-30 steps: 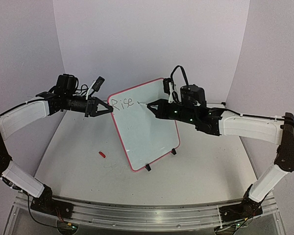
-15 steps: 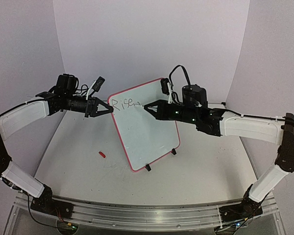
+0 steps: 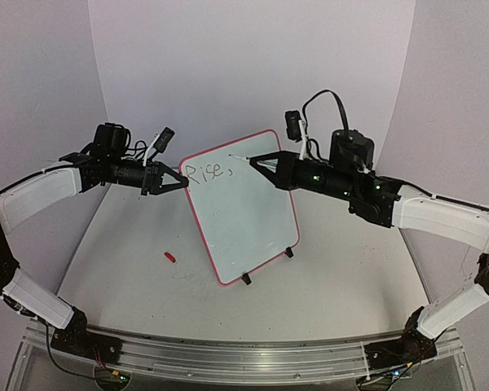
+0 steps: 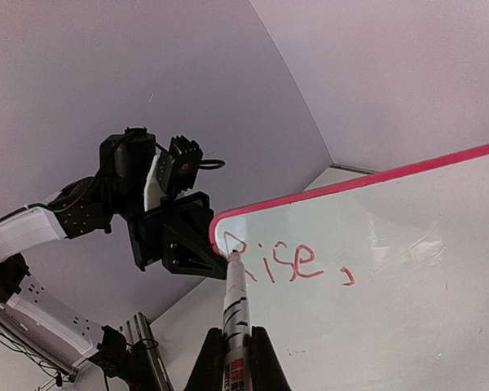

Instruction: Write a sentence on the whiteboard

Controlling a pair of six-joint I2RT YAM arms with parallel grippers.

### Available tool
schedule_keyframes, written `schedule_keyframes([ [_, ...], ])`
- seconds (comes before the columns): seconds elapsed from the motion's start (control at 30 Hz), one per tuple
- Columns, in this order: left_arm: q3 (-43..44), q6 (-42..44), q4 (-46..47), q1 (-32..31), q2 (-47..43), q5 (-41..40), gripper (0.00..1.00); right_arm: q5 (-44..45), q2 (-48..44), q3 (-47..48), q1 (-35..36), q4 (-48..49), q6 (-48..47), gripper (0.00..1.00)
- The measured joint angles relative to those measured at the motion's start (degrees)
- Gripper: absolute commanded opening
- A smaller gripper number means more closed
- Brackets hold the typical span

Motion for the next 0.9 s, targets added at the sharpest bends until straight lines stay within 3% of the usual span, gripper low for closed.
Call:
schedule_keyframes([
  [0.43,0.0,0.0,0.0,-0.3,0.0,-0.1,0.0,-6.0,4.9,0.0,1.3,-7.6,-1.6,0.0],
  [0.9,0.0,0.0,0.0,-0.4,0.0,-0.3,0.0,-9.2,11.2,0.6,1.4,-8.4,-1.7,0.0],
])
